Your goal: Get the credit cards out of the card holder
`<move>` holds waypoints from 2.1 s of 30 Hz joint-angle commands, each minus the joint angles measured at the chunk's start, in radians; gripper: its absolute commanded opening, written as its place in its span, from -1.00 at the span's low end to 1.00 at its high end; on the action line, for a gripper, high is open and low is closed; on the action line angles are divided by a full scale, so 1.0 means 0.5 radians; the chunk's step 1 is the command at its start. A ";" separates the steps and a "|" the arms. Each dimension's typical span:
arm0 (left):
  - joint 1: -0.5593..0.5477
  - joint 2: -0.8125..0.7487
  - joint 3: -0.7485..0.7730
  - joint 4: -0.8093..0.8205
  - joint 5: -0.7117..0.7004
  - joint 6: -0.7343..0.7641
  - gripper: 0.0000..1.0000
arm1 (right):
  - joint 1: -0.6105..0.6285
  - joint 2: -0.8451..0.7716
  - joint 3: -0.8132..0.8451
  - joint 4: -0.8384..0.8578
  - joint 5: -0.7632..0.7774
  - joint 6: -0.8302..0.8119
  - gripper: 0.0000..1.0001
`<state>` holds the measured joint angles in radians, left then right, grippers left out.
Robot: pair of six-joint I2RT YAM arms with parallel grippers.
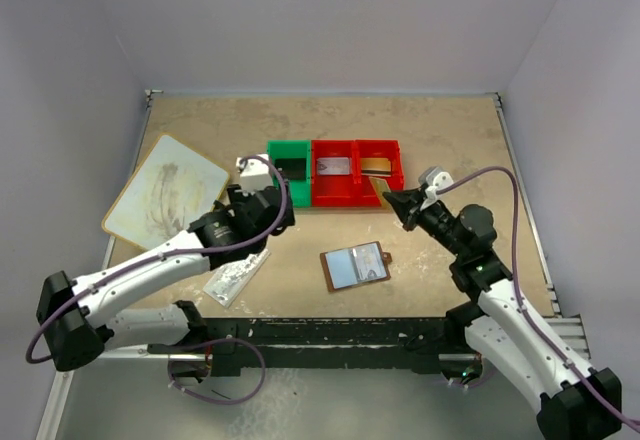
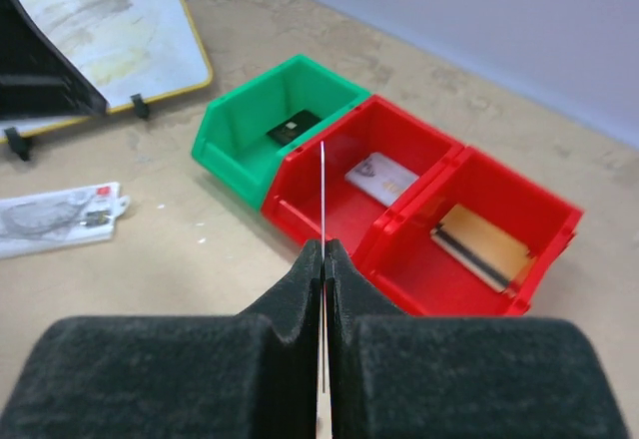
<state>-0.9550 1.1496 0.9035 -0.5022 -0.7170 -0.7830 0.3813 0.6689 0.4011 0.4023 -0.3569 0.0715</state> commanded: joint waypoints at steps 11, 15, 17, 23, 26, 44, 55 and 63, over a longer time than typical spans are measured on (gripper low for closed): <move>0.700 -0.251 0.047 -0.256 -0.204 0.406 0.53 | 0.007 0.368 0.312 0.166 0.367 -0.761 -1.00; 0.753 -0.325 0.045 -0.266 -0.322 0.397 0.53 | 0.004 0.477 0.413 0.209 0.548 -0.889 -1.00; 0.753 -0.394 0.024 -0.267 -0.432 0.400 0.54 | 0.001 0.511 0.434 0.280 0.603 -0.952 -1.00; 0.753 -0.574 -0.043 -0.239 -0.498 0.372 0.54 | -0.129 0.764 0.613 0.299 0.322 -1.143 -1.00; 0.753 -0.569 -0.048 -0.245 -0.508 0.382 0.54 | -0.156 0.978 0.778 0.148 0.252 -1.260 -1.00; 0.753 -0.520 -0.007 -0.322 -0.546 0.382 0.55 | -0.191 1.709 1.295 -0.592 -0.064 -2.112 -1.00; 0.754 -0.481 -0.006 -0.312 -0.463 0.412 0.55 | -0.246 1.940 1.423 -0.787 -0.168 -2.304 -1.00; 0.753 -0.518 -0.015 -0.295 -0.457 0.440 0.55 | -0.252 2.112 1.543 -0.876 -0.184 -2.428 -1.00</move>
<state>-0.5827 0.9115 0.8856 -0.6750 -0.9421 -0.5846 0.2604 1.6958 1.1034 -0.0002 -0.4194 -1.0817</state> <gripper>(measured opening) 0.775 0.007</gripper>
